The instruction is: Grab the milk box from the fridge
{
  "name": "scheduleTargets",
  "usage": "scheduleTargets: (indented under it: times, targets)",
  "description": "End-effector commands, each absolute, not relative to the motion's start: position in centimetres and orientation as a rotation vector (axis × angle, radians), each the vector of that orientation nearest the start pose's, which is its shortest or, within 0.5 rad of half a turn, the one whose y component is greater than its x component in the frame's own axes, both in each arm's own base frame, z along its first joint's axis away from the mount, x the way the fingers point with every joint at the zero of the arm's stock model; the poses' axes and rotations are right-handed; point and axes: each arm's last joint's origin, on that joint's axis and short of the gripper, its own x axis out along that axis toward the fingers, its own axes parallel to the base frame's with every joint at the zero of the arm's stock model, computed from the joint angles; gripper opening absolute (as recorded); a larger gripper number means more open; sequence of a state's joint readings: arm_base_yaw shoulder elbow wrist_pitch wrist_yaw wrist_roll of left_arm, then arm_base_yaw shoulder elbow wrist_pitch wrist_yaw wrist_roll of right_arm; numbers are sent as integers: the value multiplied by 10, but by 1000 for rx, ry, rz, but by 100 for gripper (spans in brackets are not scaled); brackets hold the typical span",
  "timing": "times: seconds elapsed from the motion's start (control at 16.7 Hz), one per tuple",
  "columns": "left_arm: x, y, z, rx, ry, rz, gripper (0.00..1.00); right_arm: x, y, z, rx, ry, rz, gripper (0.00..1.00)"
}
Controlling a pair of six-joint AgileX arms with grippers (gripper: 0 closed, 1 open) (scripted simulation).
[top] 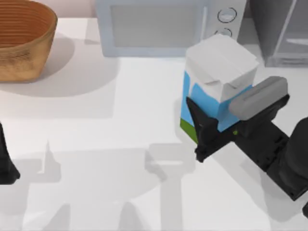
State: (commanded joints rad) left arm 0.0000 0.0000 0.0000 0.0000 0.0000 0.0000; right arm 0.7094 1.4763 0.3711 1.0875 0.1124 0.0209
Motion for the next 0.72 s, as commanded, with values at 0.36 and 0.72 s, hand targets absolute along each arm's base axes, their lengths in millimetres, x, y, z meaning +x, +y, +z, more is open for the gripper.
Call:
scheduleTargets:
  times: [0.36,0.72]
  targets:
    - [106,-1,160,0,0,0,100,195,224,131,-2,7,747,0]
    - [106,-1,160,0,0,0,100,193,231,127,-1,2,763,0]
